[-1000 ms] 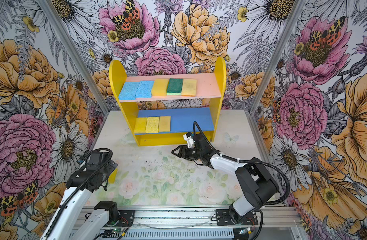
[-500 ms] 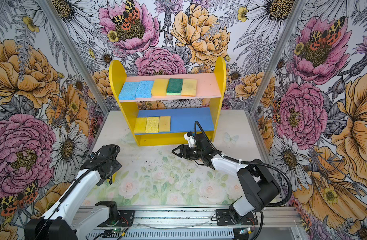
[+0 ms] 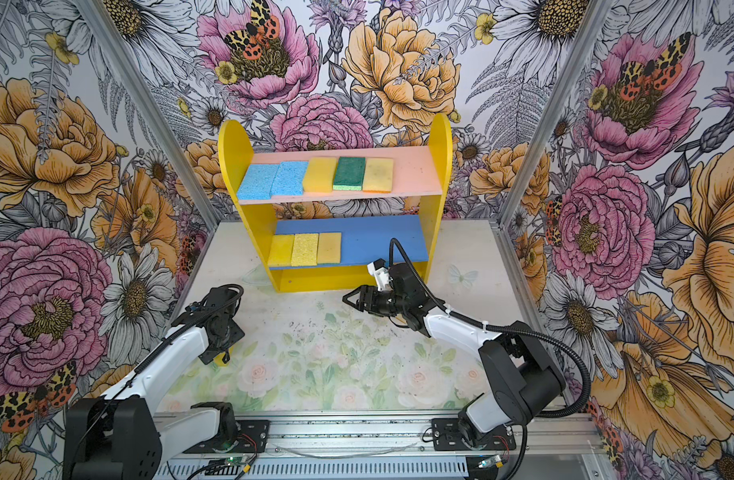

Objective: Place and organize the cleaning sponges onto the shelf

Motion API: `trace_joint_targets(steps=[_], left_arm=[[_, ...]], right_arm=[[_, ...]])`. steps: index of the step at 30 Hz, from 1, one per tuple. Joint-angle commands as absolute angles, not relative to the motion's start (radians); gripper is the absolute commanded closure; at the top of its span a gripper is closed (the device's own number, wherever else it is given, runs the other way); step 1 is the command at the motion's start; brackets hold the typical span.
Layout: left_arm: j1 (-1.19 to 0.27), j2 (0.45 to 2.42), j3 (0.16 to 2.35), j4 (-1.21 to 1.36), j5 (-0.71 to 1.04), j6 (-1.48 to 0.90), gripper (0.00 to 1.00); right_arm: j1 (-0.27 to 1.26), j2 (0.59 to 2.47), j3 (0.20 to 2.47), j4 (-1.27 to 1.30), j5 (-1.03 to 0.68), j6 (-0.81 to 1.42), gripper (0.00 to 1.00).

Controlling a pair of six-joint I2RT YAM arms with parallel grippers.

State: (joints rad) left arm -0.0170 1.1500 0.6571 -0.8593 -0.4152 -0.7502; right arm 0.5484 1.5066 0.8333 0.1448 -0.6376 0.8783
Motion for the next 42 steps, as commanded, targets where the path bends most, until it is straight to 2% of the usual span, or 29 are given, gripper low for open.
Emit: trace_joint_targets(steps=[1, 6, 9, 13, 16, 19, 26, 31, 33, 37, 39, 42], left_arm=[[-0.009, 1.142, 0.637, -0.806, -0.362, -0.736, 0.46], [-0.012, 1.13, 0.637, -0.792, -0.319, -0.735, 0.71], [-0.01, 1.109, 0.631, -0.764, -0.26, -0.717, 0.75], [-0.011, 1.084, 0.629, -0.728, -0.09, -0.706, 0.81], [-0.036, 1.046, 0.62, -0.675, 0.05, -0.743, 0.82], [-0.135, 1.009, 0.614, -0.602, 0.143, -0.806, 0.8], [-0.499, 1.111, 0.682, -0.392, 0.143, -0.941, 0.78], [-0.609, 1.24, 0.693, -0.158, 0.199, -1.019, 0.77], [-0.618, 1.302, 0.683, -0.065, 0.251, -1.039, 0.72], [-0.621, 1.407, 0.709, -0.06, 0.274, -1.003, 0.52], [-0.619, 1.429, 0.709, -0.089, 0.258, -0.997, 0.37], [-0.612, 1.443, 0.703, -0.132, 0.239, -0.98, 0.29]], right_arm=[[0.541, 1.516, 0.924, 0.086, -0.637, 0.832, 0.33], [0.541, 1.467, 0.989, -0.023, -0.589, 0.782, 0.33], [0.541, 1.437, 0.981, -0.03, -0.568, 0.785, 0.32], [0.542, 1.411, 0.956, -0.031, -0.544, 0.798, 0.32], [0.54, 1.396, 0.942, -0.038, -0.529, 0.798, 0.32], [0.54, 1.384, 0.938, -0.048, -0.522, 0.801, 0.31], [0.541, 1.363, 0.914, -0.052, -0.503, 0.81, 0.31], [0.54, 1.308, 0.872, -0.061, -0.489, 0.809, 0.3], [0.54, 1.282, 0.844, -0.067, -0.477, 0.807, 0.3], [0.54, 1.276, 0.798, -0.066, -0.488, 0.808, 0.29], [0.54, 1.282, 0.785, -0.07, -0.495, 0.803, 0.29], [0.542, 1.292, 0.77, -0.089, -0.491, 0.79, 0.29]])
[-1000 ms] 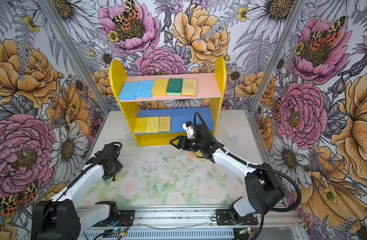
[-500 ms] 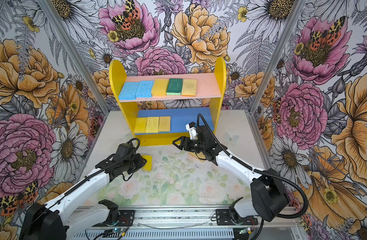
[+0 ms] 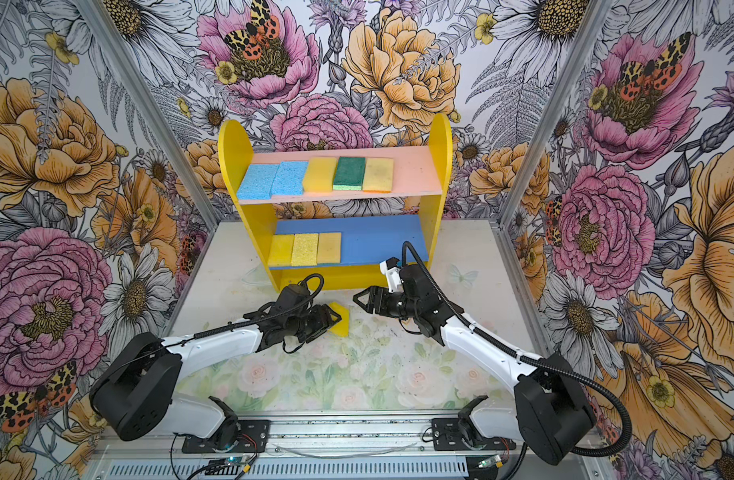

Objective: Place and organize the cleaning sponges onto the shelf

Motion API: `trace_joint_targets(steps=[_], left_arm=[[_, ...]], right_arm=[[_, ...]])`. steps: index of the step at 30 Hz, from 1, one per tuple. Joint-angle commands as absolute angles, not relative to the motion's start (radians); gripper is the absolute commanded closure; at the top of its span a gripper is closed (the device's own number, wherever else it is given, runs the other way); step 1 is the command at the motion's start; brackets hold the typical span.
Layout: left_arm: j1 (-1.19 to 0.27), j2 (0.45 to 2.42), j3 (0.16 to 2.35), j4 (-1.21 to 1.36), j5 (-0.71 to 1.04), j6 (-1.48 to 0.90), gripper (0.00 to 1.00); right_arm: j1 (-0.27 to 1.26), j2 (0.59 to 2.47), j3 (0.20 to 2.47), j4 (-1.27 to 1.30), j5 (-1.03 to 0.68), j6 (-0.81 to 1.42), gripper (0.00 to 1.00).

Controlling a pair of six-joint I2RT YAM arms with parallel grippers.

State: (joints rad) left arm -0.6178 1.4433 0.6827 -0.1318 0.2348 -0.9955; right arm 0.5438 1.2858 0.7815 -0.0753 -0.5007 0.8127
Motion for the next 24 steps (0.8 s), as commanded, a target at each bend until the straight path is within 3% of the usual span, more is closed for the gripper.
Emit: trace_joint_targets(steps=[1, 15, 24], left_arm=[[-0.607, 1.442, 0.695, -0.14, 0.234, -0.975, 0.28], [-0.499, 1.211, 0.637, -0.366, 0.183, -0.869, 0.14], [-0.333, 0.966, 0.619, -0.52, 0.233, -0.765, 0.05]], right_arm=[[0.543, 1.302, 0.77, -0.098, -0.492, 0.784, 0.29], [0.67, 1.505, 0.831, -0.103, -0.429, 0.804, 0.3], [0.739, 1.655, 0.93, -0.101, -0.342, 0.869, 0.35]])
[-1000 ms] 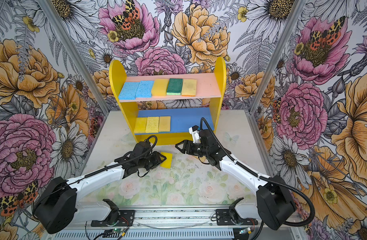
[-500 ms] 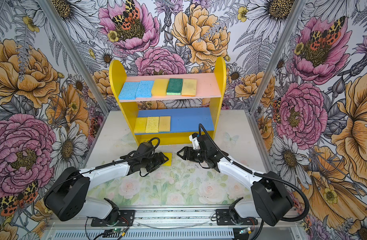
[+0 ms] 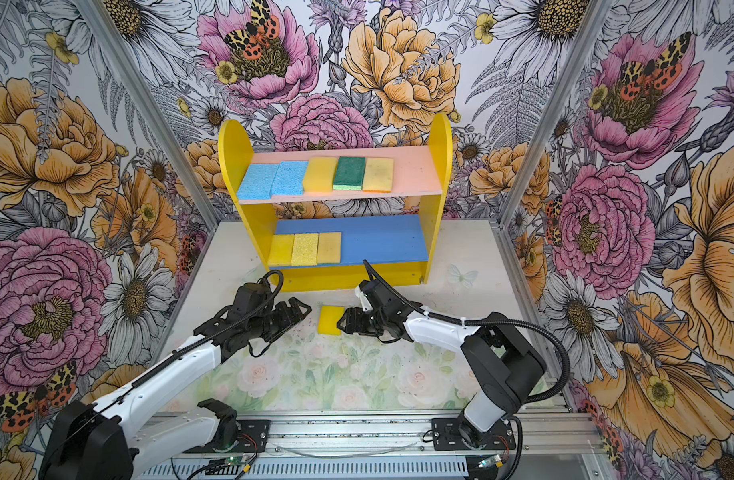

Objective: Place and organize the cleaning sponges onto the shelf
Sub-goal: 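Lower the right gripper onto the bright yellow sponge and close it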

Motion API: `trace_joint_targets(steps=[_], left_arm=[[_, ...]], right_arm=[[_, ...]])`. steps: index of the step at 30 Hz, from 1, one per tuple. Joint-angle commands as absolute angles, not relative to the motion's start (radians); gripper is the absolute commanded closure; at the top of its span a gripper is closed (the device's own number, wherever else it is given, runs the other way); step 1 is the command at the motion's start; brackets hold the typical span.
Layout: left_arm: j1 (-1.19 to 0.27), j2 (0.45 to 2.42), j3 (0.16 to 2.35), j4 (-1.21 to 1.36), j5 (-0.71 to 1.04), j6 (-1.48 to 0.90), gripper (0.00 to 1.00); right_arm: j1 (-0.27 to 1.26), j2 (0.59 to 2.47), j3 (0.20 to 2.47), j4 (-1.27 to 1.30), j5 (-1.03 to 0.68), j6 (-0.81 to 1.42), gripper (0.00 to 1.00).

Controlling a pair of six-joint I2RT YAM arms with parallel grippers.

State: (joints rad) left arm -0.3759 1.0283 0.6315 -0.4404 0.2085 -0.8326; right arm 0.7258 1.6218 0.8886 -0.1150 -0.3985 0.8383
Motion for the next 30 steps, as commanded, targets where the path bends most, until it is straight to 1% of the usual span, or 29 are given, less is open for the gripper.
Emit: trace_joint_targets(steps=[1, 3, 9, 14, 22, 30], left_arm=[[-0.312, 0.938, 0.614, -0.529, 0.246, -0.755, 0.04], [-0.281, 0.894, 0.605, -0.539, 0.269, -0.739, 0.01], [-0.219, 0.812, 0.575, -0.553, 0.313, -0.703, 0.01], [-0.159, 0.789, 0.559, -0.569, 0.35, -0.673, 0.01], [-0.153, 0.784, 0.559, -0.569, 0.365, -0.673, 0.01], [-0.152, 0.775, 0.555, -0.569, 0.371, -0.677, 0.01]], right_arm=[[0.744, 1.669, 0.939, -0.1, -0.329, 0.876, 0.36], [0.75, 1.691, 0.951, -0.1, -0.306, 0.886, 0.38], [0.765, 1.759, 0.988, -0.094, -0.274, 0.913, 0.45], [0.772, 1.799, 1.014, -0.089, -0.268, 0.92, 0.48], [0.772, 1.837, 1.036, -0.081, -0.261, 0.928, 0.53], [0.774, 1.867, 1.042, -0.065, -0.264, 0.937, 0.65]])
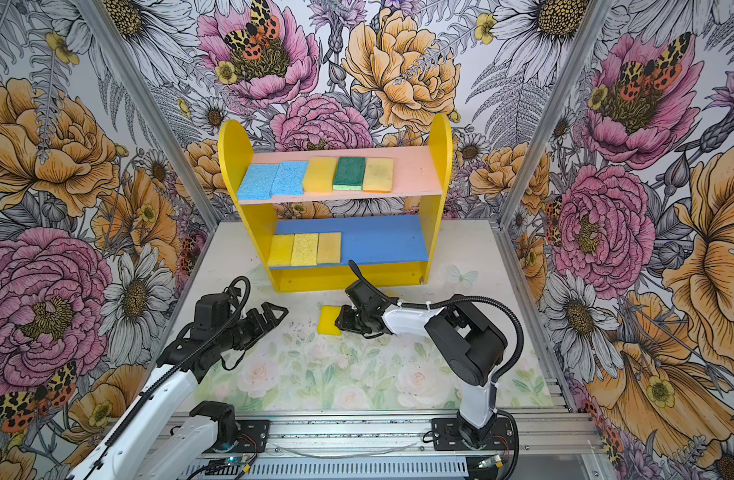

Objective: Place and organize the cleaning sponges onto the shelf
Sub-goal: 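Lower the right gripper onto the bright yellow sponge and close it, then lift the bright yellow sponge upright with the right gripper while the left gripper approaches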

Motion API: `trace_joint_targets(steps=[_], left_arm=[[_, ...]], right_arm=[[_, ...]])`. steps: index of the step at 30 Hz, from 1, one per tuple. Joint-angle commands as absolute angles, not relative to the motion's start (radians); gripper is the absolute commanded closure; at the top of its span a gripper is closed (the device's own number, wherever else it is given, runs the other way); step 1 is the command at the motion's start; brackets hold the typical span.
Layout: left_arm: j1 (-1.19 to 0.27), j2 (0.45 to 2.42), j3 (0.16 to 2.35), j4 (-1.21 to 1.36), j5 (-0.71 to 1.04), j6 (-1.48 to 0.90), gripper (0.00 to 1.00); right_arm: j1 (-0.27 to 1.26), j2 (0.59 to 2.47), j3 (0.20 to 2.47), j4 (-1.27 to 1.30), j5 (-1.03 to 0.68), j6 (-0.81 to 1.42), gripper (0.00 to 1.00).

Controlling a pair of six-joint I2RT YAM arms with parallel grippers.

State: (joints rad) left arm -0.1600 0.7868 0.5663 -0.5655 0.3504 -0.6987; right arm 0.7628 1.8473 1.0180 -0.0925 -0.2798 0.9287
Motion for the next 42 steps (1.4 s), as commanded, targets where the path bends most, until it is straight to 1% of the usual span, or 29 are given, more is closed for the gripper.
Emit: trace_joint_targets(steps=[1, 4, 11, 14, 18, 23, 35, 37, 42], left_arm=[[-0.153, 0.775, 0.554, -0.569, 0.369, -0.678, 0.01], [-0.153, 0.776, 0.552, -0.569, 0.37, -0.678, 0.01], [-0.152, 0.781, 0.551, -0.569, 0.366, -0.68, 0.01], [-0.152, 0.781, 0.55, -0.569, 0.364, -0.68, 0.01], [-0.152, 0.781, 0.55, -0.568, 0.362, -0.68, 0.01], [-0.153, 0.782, 0.546, -0.565, 0.367, -0.682, 0.01], [-0.153, 0.777, 0.539, -0.547, 0.384, -0.684, 0.01], [-0.153, 0.77, 0.534, -0.52, 0.418, -0.679, 0.01], [-0.147, 0.75, 0.494, -0.367, 0.596, -0.703, 0.01]], right_arm=[[0.774, 1.868, 1.042, -0.063, -0.264, 0.937, 0.67], [0.774, 1.876, 1.042, -0.055, -0.268, 0.937, 0.72], [0.774, 1.879, 1.035, -0.018, -0.287, 0.945, 0.89], [0.773, 1.87, 1.032, -0.019, -0.29, 0.944, 0.93], [0.773, 1.836, 1.02, -0.024, -0.285, 0.931, 0.97], [0.769, 1.767, 1.018, -0.087, -0.287, 0.876, 0.98], [0.762, 1.549, 1.009, -0.357, -0.253, 0.671, 0.98], [0.761, 1.514, 1.003, -0.368, -0.269, 0.65, 0.98], [0.737, 1.428, 1.018, -0.417, -0.337, 0.586, 0.98]])
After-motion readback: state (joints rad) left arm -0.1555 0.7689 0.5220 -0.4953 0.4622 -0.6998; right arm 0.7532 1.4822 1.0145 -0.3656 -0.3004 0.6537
